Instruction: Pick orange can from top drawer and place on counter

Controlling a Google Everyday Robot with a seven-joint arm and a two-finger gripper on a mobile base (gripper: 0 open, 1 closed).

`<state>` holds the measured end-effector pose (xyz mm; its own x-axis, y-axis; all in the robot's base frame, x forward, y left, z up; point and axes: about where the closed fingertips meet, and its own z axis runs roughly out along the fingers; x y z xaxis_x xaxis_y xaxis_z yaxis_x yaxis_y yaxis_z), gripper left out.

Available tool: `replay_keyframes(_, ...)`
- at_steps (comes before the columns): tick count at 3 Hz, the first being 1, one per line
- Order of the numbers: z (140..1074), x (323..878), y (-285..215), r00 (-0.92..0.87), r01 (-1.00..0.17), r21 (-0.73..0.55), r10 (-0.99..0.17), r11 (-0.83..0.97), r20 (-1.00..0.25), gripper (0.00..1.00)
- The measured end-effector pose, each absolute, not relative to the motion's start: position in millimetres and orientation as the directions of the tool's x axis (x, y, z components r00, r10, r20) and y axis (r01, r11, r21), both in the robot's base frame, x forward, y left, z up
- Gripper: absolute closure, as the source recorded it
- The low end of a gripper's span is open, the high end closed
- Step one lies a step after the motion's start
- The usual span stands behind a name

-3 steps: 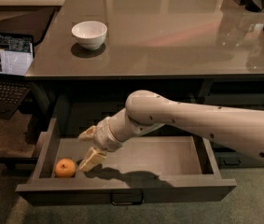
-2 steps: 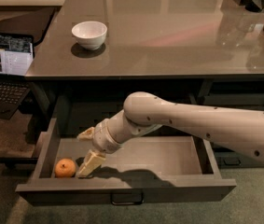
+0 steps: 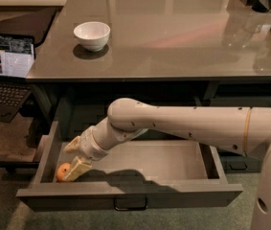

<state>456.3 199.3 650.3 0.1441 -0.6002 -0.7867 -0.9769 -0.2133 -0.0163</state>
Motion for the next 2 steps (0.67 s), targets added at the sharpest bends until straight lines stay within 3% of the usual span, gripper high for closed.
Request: replay_keyframes(2, 642.1, 461.5, 212.2, 0.14, -0.973, 0.002, -0.6, -0.23, -0.788, 0.36)
